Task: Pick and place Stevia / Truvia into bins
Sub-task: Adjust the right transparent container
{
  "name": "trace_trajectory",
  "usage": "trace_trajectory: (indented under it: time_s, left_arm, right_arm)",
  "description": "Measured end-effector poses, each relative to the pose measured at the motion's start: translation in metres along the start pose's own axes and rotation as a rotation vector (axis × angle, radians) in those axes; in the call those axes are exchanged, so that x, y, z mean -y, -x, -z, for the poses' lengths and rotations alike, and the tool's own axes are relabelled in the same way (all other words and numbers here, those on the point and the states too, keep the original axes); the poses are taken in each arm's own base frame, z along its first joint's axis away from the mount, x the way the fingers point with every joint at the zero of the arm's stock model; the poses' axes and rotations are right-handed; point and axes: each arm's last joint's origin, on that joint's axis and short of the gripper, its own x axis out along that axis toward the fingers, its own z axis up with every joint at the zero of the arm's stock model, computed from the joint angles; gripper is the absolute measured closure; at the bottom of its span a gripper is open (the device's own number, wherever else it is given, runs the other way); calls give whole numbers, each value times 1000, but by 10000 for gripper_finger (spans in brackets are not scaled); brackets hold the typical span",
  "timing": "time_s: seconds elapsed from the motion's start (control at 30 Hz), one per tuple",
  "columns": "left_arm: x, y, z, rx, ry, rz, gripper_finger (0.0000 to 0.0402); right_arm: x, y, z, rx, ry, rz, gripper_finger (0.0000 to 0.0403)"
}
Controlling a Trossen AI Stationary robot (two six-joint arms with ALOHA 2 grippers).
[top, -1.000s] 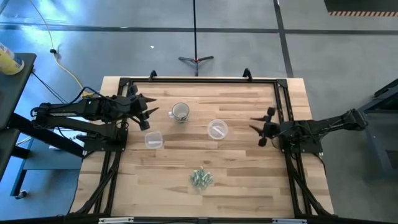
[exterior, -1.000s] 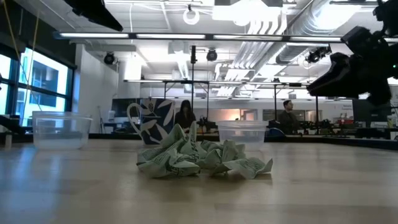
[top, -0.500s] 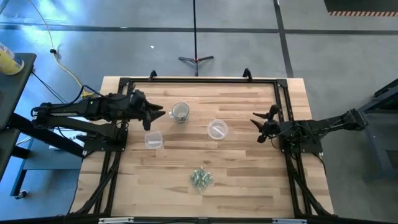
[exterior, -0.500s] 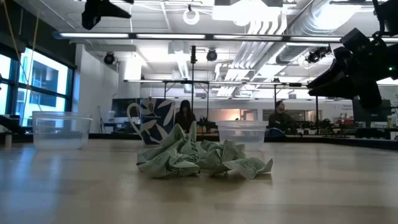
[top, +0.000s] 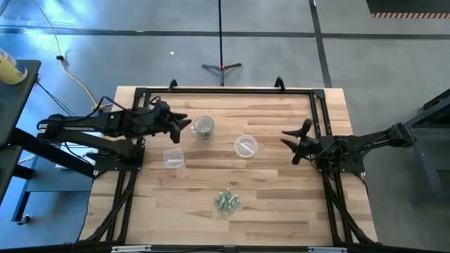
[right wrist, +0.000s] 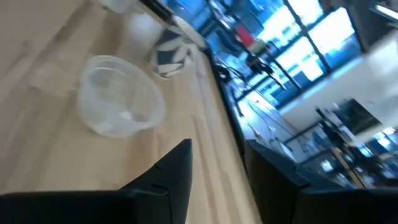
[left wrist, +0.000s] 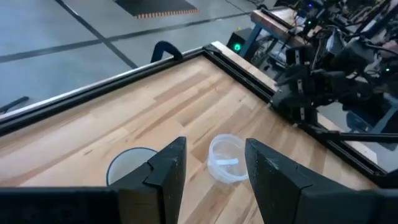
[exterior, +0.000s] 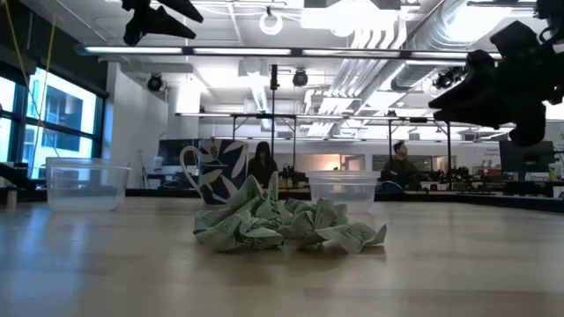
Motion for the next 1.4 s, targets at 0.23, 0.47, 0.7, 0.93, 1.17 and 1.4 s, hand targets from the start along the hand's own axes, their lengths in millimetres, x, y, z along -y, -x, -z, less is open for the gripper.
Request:
trace_trajectory:
  time_s: [0.23, 0.47, 0.7, 0.93, 1.17, 1.4]
  left_arm:
    - [1, -3, 2, -29, -4, 23, 202]
    - [4, -3, 2, -60, 60, 90, 202]
    - [7, -2, 3, -110, 62, 182, 211]
    - [7, -2, 3, -124, 105, 183, 224]
    - [7, -2, 5, -142, 125, 182, 225]
    - [7, -4, 6, -150, 124, 175, 229]
  right_arm:
    - [1, 0, 1, -31, 67, 32, 263]
    - [0, 0, 0, 3, 51, -8, 263]
    - [19, 5, -29, 398, -490, -35, 263]
    - [70, 37, -49, 891, -1148, 285, 263]
    - [78, 46, -48, 1020, -1389, 283, 263]
    - [80, 51, -50, 1143, -1465, 148, 263]
